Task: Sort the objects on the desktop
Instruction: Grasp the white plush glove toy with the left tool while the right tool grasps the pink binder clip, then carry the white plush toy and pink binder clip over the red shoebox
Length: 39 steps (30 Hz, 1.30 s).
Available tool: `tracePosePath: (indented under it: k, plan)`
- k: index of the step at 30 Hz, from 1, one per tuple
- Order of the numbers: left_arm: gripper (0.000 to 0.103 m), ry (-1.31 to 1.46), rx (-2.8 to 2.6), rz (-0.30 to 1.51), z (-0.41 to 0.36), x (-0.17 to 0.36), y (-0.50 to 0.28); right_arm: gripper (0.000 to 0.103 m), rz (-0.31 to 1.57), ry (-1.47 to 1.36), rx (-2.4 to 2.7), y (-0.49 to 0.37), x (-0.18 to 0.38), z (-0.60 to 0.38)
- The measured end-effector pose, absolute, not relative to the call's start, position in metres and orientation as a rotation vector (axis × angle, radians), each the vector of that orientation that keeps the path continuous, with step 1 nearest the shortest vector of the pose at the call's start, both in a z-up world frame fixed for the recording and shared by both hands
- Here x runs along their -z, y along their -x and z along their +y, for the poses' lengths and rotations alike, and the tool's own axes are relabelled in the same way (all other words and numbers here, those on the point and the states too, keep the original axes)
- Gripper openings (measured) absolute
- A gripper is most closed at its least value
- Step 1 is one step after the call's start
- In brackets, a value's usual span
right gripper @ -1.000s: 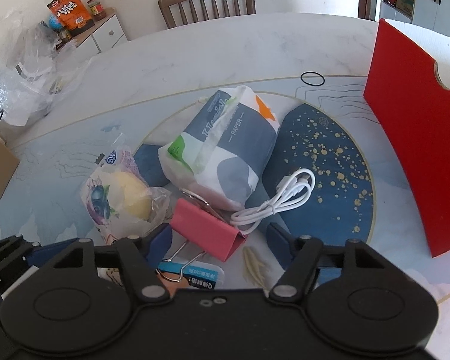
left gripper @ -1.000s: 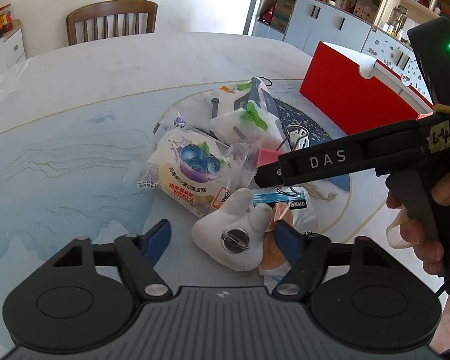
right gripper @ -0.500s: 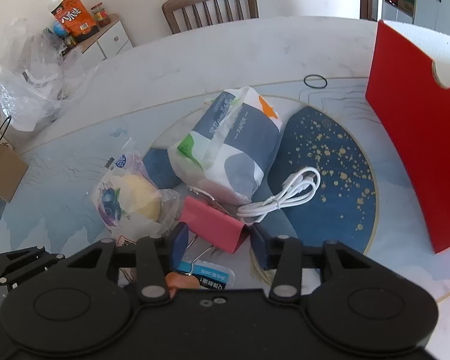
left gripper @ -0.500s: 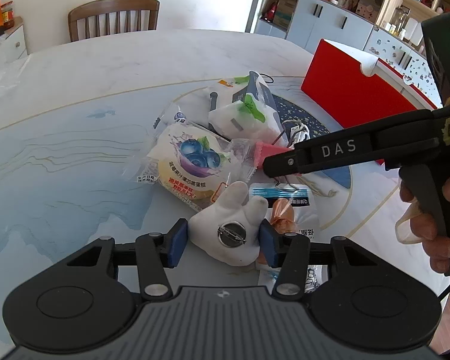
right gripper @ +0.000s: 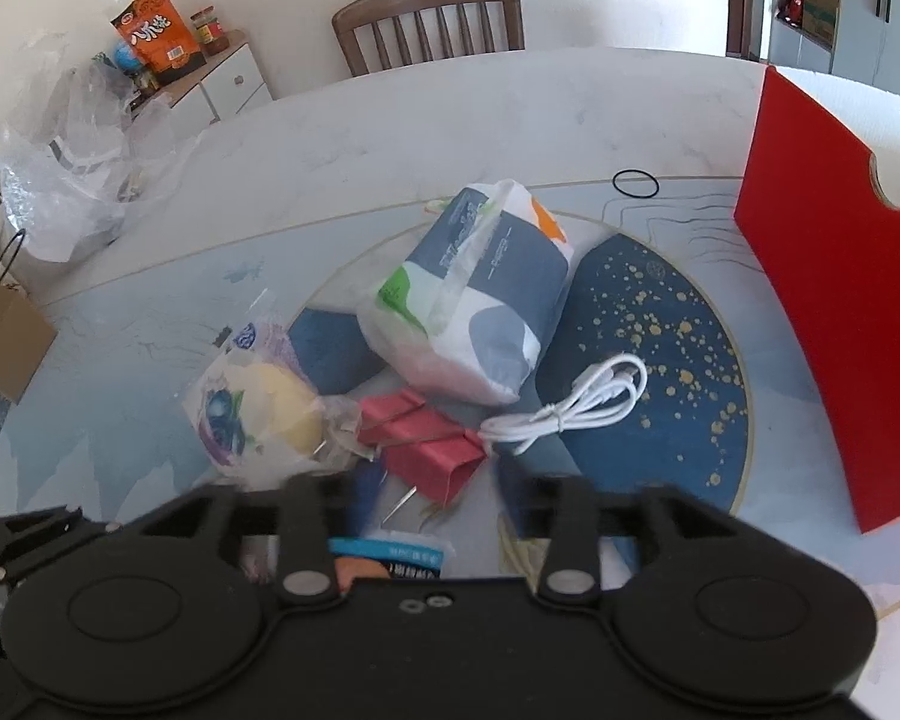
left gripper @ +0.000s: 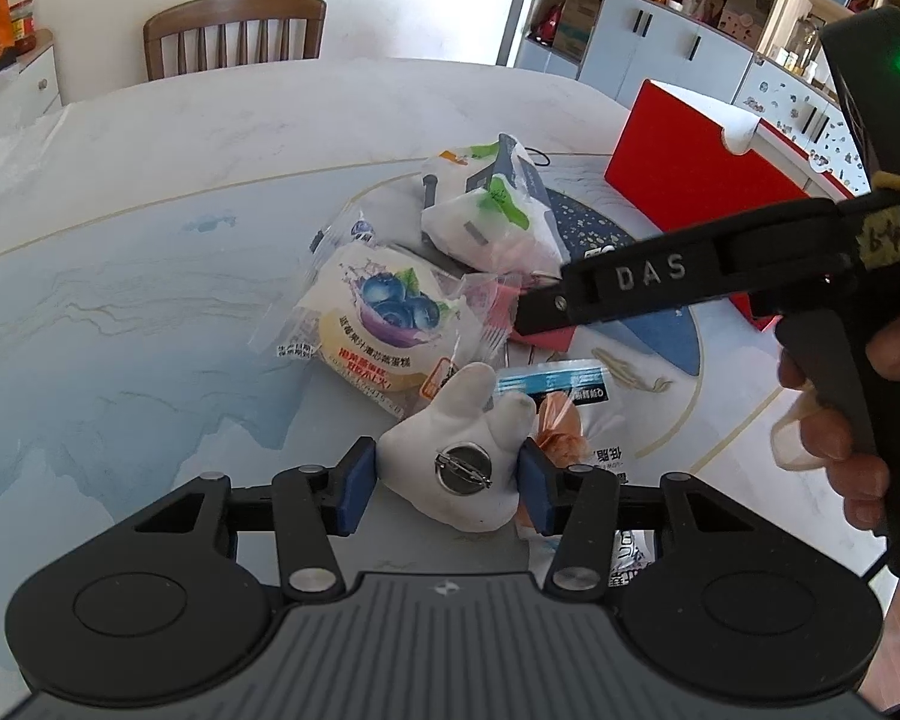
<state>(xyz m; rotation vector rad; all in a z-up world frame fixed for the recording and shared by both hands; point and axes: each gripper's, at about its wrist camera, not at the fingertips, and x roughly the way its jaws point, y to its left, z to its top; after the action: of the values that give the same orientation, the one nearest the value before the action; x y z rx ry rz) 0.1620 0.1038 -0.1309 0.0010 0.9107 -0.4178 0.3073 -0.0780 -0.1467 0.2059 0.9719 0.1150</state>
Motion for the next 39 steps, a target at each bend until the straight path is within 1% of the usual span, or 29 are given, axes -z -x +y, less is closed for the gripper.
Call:
tracePosePath:
  k: [2, 7, 9, 15, 17, 19, 21, 37, 39]
  plan:
    - [0.049, 0.001, 0.416, 0.916, 0.105, 0.132, -0.162, 0.055, 0.979, -0.2, -0.123, -0.311, 0.149, -0.076]
    - [0.049, 0.007, 0.417, 0.919, 0.107, 0.132, -0.162, 0.059, 0.968, -0.17, -0.123, -0.318, 0.152, -0.069]
    - [0.049, 0.01, 0.417, 0.92, 0.107, 0.132, -0.161, 0.066, 0.979, -0.162, -0.118, -0.321, 0.155, -0.069]
    - [0.049, 0.014, 0.417, 0.918, 0.108, 0.133, -0.162, 0.069, 0.969, -0.162, -0.084, -0.325, 0.158, -0.065]
    - [0.049, 0.014, 0.418, 0.917, 0.107, 0.133, -0.163, 0.069, 0.968, -0.161, -0.079, -0.327, 0.158, -0.063]
    - [0.049, 0.014, 0.418, 0.917, 0.107, 0.133, -0.163, 0.065, 0.967, -0.145, -0.08, -0.327, 0.158, -0.061]
    - [0.049, 0.014, 0.419, 0.917, 0.107, 0.133, -0.163, 0.055, 0.963, -0.143, -0.096, -0.327, 0.157, -0.059]
    - [0.049, 0.022, 0.421, 0.906, 0.109, 0.125, -0.164, 0.053, 0.973, -0.226, -0.124, -0.309, 0.146, -0.078]
    - [0.049, 0.024, 0.427, 0.902, 0.108, 0.121, -0.164, 0.051, 0.984, -0.239, -0.14, -0.304, 0.141, -0.082]
